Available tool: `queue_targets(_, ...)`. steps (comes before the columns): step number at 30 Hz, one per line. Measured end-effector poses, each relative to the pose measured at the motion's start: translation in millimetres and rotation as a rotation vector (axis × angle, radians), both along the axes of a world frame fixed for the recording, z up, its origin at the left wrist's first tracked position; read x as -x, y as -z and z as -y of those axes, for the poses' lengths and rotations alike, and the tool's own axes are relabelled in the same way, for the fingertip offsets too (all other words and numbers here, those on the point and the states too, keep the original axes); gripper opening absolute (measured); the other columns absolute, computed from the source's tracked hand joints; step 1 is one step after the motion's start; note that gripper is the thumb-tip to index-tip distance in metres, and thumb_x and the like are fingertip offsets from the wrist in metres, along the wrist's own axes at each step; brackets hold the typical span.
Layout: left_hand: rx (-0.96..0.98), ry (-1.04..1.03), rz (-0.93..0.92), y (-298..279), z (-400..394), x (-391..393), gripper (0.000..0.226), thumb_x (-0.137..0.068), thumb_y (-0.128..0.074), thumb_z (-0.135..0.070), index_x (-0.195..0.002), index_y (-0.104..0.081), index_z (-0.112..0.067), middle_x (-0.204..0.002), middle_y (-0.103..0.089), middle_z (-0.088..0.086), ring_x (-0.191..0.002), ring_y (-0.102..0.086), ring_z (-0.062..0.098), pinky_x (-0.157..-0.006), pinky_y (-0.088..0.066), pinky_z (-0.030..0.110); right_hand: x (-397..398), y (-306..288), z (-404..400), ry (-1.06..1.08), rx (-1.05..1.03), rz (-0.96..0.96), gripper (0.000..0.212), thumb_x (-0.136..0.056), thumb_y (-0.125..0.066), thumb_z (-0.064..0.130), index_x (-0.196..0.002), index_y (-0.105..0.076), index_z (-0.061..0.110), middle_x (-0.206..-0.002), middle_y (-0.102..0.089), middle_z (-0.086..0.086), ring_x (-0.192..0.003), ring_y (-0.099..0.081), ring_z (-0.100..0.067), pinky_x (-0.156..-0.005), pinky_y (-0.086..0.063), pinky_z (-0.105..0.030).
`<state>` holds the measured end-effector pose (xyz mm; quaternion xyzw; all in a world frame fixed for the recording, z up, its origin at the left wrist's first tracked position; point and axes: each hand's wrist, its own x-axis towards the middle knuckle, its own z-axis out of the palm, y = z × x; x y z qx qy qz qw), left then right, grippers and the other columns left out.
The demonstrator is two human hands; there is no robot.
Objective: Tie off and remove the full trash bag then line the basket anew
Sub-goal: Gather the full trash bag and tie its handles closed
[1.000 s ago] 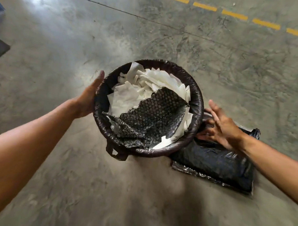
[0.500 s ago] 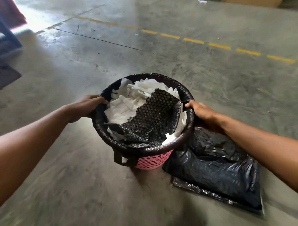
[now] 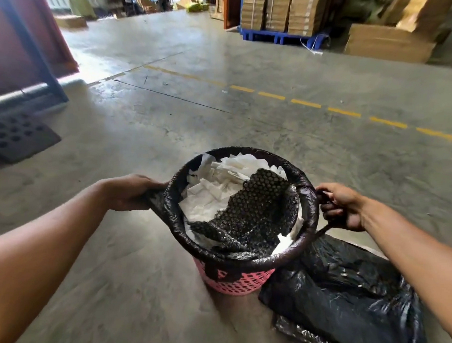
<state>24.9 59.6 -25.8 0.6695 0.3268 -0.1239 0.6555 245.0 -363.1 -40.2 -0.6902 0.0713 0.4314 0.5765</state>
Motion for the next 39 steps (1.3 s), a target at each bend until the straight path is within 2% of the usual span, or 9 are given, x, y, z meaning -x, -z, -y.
queue_targets(6, 0.367, -0.133, 0.151, 4.0, -29.4, 6.2, 0.042, -0.049, -0.092, -0.023, -0.08, -0.065, -0.012, -0.089, -0.074, 0.009, -0.074, -0.074, 0.023, -0.071, -0.061, 0.039, -8.8, -12.4, 1.8, 0.023, -0.015, 0.12, 0.021, -0.085, -0.064, 0.029, -0.066, -0.058, 0.021, -0.061, -0.037, 0.005, -0.043, -0.034, -0.01, -0.051, -0.024, -0.026)
queue_targets(11, 0.214, 0.012, 0.054, 1.1, -2.7, -16.6, 0.039, -0.091, -0.066, -0.043, -0.101, -0.076, -0.007, -0.09, -0.079, 0.01, -0.074, -0.077, 0.022, -0.073, -0.064, 0.034, -16.2, -17.9, -6.1, 0.022, 0.017, 0.126, 0.021, -0.087, -0.062, 0.03, -0.071, -0.053, 0.02, -0.062, -0.05, -0.002, -0.033, -0.031, -0.008, -0.037, -0.024, -0.017)
queue_targets(16, -0.027, -0.11, 0.036, -2.4, -1.5, -30.0, 0.029, -0.09, -0.07, -0.035, -0.102, -0.073, -0.009, -0.089, -0.068, 0.009, -0.064, -0.069, 0.018, -0.063, -0.061, 0.031, -25.0, -17.7, -5.2, -0.085, 0.309, 0.323, 0.015, -0.083, -0.075, 0.028, -0.086, -0.065, 0.017, -0.068, -0.054, -0.005, -0.047, -0.04, -0.013, -0.044, -0.031, -0.021)
queue_targets(22, 0.368, -0.354, 0.211, -0.8, -13.3, -37.9, 0.013, -0.092, -0.055, -0.022, -0.083, -0.054, -0.012, -0.068, -0.055, 0.003, -0.048, -0.058, 0.013, -0.049, -0.053, 0.021, -27.9, -30.8, -5.6, 0.087, 0.107, 0.234, 0.014, -0.094, -0.058, 0.019, -0.08, -0.058, 0.02, -0.077, -0.057, -0.001, -0.072, -0.054, -0.015, -0.067, -0.044, -0.03)
queue_targets(26, -0.094, -0.124, -0.014, -2.0, -2.8, -55.3, 0.03, -0.088, -0.067, -0.047, -0.092, -0.066, -0.017, -0.066, -0.037, -0.003, -0.044, -0.031, 0.01, -0.043, -0.026, 0.021, -26.7, -34.8, -21.6, 0.048, -0.07, 0.136, 0.022, -0.098, -0.045, 0.016, -0.103, -0.065, 0.01, -0.081, -0.073, -0.01, -0.062, -0.069, -0.021, -0.063, -0.06, -0.033)
queue_targets(30, -0.508, -0.19, -0.003, 5.1, 4.9, -72.8, 0.031, -0.084, -0.075, -0.045, -0.1, -0.076, -0.018, -0.066, -0.045, 0.002, -0.047, -0.036, 0.018, -0.047, -0.031, 0.021, -19.4, -37.7, -39.1, -0.04, 0.083, 0.359, 0.019, -0.089, -0.071, 0.018, -0.099, -0.074, 0.003, -0.084, -0.074, -0.014, -0.055, -0.068, -0.021, -0.052, -0.059, -0.029)
queue_targets(33, -0.658, -0.499, 0.103, 5.7, 4.9, -81.0, 0.028, -0.077, -0.074, -0.044, -0.092, -0.072, -0.021, -0.076, -0.071, 0.004, -0.066, -0.067, 0.026, -0.068, -0.06, 0.034, -22.4, -34.6, -45.7, 0.073, 0.143, 0.558, 0.009, -0.085, -0.074, 0.007, -0.092, -0.075, 0.001, -0.068, -0.072, -0.01, -0.044, -0.063, -0.013, -0.047, -0.057, -0.024)
queue_targets(36, -0.319, -0.515, 0.305, 4.3, 8.3, -92.8, 0.03, -0.081, -0.064, -0.034, -0.105, -0.061, -0.016, -0.101, -0.074, 0.009, -0.093, -0.073, 0.027, -0.072, -0.058, 0.038, -23.7, -37.3, -49.2, 0.13, 0.087, 0.565, 0.007, -0.09, -0.068, 0.004, -0.085, -0.07, 0.008, -0.066, -0.068, -0.007, -0.04, -0.061, -0.008, -0.045, -0.054, -0.022)
queue_targets(39, -0.1, -0.447, 0.355, -1.7, 22.1, -95.7, 0.011, -0.097, -0.056, -0.018, -0.107, -0.058, -0.013, -0.087, -0.069, 0.006, -0.071, -0.065, 0.022, -0.049, -0.05, 0.023, -17.9, -40.3, -55.2, 0.106, 0.085, 0.569, 0.007, -0.09, -0.068, 0.005, -0.086, -0.07, 0.01, -0.074, -0.067, -0.009, -0.043, -0.06, -0.01, -0.043, -0.052, -0.02)
